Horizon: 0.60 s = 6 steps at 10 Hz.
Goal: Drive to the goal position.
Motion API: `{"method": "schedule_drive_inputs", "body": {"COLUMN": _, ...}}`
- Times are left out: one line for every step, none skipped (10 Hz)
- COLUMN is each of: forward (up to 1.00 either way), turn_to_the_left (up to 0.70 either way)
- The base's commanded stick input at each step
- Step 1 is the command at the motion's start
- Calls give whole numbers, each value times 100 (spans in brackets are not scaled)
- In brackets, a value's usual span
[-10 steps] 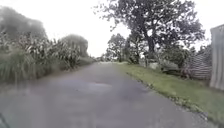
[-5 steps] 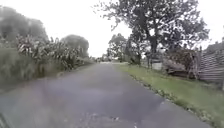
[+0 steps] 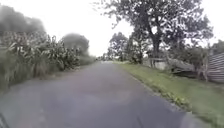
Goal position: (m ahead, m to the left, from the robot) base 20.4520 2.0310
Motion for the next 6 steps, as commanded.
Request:
{"method": "schedule_drive_inputs", "body": {"forward": 100, "turn_to_the_left": 0}}
{"method": "schedule_drive_inputs", "body": {"forward": 100, "turn_to_the_left": 0}}
{"method": "schedule_drive_inputs", "body": {"forward": 100, "turn_to_the_left": 0}}
{"method": "schedule_drive_inputs", "body": {"forward": 100, "turn_to_the_left": 0}}
{"method": "schedule_drive_inputs", "body": {"forward": 100, "turn_to_the_left": 0}}
{"method": "schedule_drive_inputs", "body": {"forward": 100, "turn_to_the_left": 0}}
